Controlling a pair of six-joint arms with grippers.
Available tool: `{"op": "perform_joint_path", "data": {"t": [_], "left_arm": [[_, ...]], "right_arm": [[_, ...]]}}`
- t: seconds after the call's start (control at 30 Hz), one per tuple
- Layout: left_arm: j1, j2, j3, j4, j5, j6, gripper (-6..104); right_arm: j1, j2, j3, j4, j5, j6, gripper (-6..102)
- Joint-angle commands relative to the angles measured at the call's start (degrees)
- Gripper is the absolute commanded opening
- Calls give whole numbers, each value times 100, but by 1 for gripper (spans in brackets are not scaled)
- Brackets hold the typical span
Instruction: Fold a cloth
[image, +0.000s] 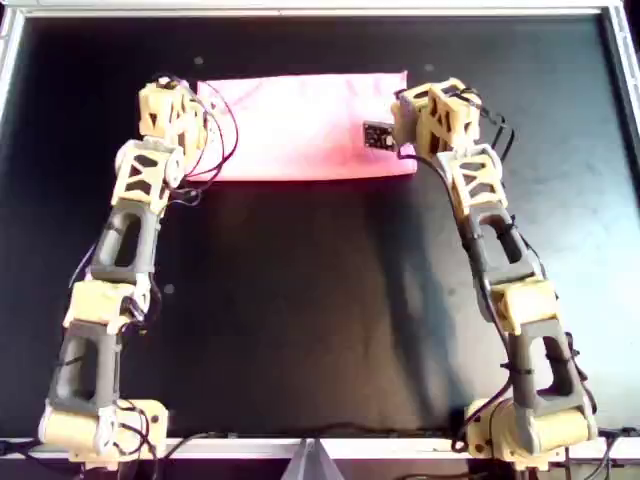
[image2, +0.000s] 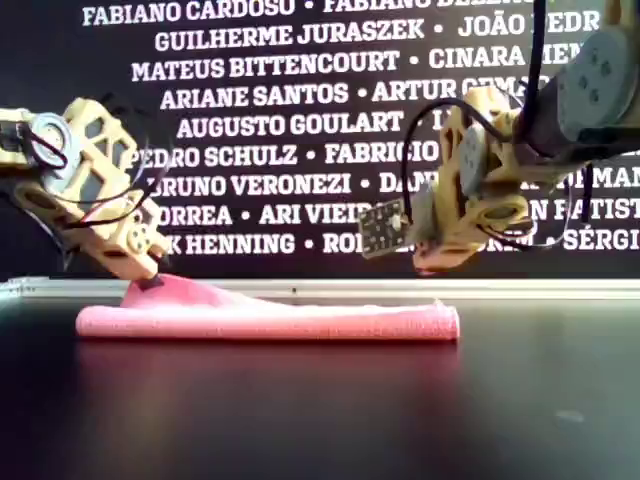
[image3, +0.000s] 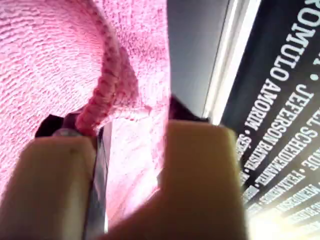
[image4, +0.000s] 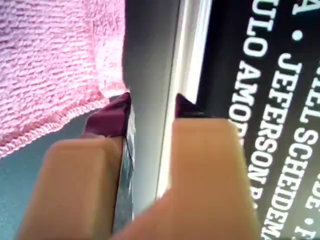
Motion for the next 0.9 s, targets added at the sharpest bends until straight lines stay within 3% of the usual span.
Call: {"op": "perform_joint_path", "data": {"t": [0.0,0.2,0.33,0.73,0.87], "left_arm": [[132,343,-369,-97,-44,26,54],[141,571,-290,105,-53,26,55],[132,1257,-272,800,-53,35,56],[123,1837,-264,1081,26,35,55],[141,2531,-369,2030,-44,9,55]], "right_arm": [[-9,193,-545,-220,35,-18,47],[-97,466,-536,-97,26,-18,48],[-290,1028,-387,-26,9,-18,48],[-325,1969,-466,1916,-62,-9,49],[-308,2707,-413,2865,-70,62,49]]}}
